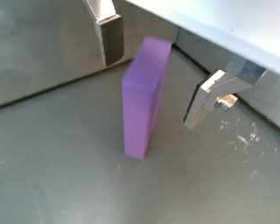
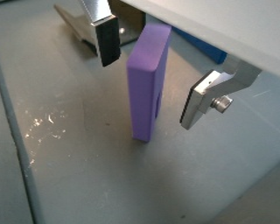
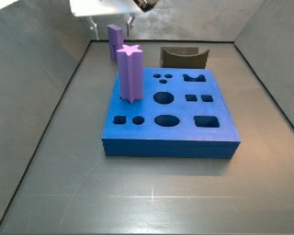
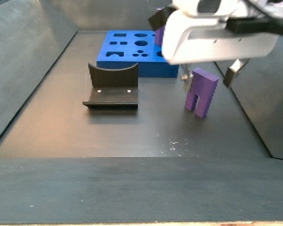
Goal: Pick up the double-square object. Move to above the board. Insert the double-square object.
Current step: Pick up the double-square object.
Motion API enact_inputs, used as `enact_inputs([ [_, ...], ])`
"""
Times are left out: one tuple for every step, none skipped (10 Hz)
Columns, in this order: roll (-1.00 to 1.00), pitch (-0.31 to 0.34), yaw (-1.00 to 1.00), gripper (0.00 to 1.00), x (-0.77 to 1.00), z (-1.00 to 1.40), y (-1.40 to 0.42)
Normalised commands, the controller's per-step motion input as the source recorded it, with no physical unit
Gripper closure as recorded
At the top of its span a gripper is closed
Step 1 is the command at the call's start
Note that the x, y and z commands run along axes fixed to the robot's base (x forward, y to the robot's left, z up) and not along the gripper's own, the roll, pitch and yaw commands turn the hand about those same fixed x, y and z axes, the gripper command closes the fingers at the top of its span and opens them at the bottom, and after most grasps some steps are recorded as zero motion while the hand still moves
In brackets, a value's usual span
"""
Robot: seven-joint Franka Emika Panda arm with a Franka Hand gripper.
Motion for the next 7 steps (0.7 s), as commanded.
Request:
enact_inputs([
  [-0.02, 0.000, 0.00, 0.00, 0.00, 0.00, 0.00],
  [0.00, 0.000, 0.00, 1.00, 0.00, 0.00, 0.00],
  [0.00, 0.000, 0.00, 1.00, 0.00, 0.00, 0.00],
  [0.00, 0.000, 0.00, 1.00, 0.00, 0.00, 0.00],
  [0.00, 0.000, 0.00, 1.00, 0.00, 0.00, 0.00],
  [0.00, 0.000, 0.00, 1.00, 0.00, 0.00, 0.00],
  [0.00, 0.000, 0.00, 1.00, 0.00, 0.00, 0.00],
])
